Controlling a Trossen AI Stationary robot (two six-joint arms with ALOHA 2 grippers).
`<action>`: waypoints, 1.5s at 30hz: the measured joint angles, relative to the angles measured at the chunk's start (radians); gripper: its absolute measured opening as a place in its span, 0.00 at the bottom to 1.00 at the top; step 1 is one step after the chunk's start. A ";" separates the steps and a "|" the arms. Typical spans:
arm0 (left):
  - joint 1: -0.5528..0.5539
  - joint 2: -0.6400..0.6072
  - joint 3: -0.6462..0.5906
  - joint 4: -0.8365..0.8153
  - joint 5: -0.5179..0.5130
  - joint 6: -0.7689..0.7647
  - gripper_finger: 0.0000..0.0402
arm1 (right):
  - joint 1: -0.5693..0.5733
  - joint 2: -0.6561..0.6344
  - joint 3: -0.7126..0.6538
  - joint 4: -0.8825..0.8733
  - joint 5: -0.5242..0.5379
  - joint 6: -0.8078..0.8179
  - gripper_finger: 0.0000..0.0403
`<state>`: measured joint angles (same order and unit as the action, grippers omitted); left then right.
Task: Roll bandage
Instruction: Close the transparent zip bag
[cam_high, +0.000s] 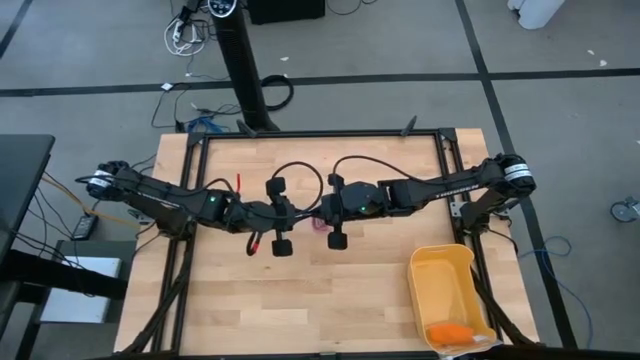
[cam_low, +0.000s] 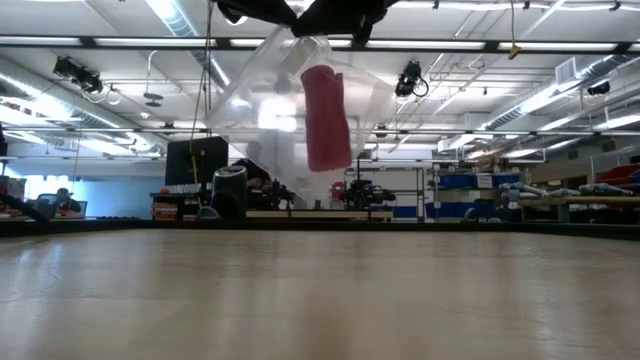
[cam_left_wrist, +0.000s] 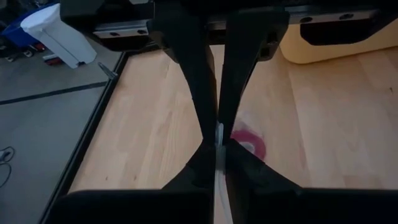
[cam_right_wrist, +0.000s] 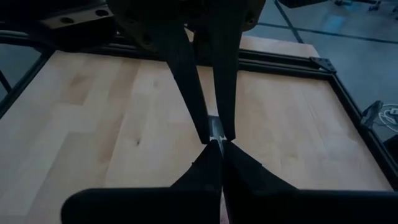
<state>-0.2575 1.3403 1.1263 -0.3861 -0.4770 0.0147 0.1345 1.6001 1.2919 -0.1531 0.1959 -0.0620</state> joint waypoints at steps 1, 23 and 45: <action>0.000 0.000 0.000 -0.004 0.000 0.000 0.05 | 0.000 0.000 0.000 0.001 0.000 0.000 0.00; 0.000 0.000 -0.006 -0.049 0.005 -0.073 0.25 | 0.001 -0.009 0.002 0.002 0.018 -0.012 0.00; -0.013 -0.019 0.014 -0.041 -0.052 -0.083 0.04 | 0.002 -0.024 0.001 -0.002 0.027 -0.021 0.00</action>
<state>-0.2703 1.3211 1.1401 -0.4267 -0.5286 -0.0682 0.1363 1.5761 1.2927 -0.1552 0.2228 -0.0829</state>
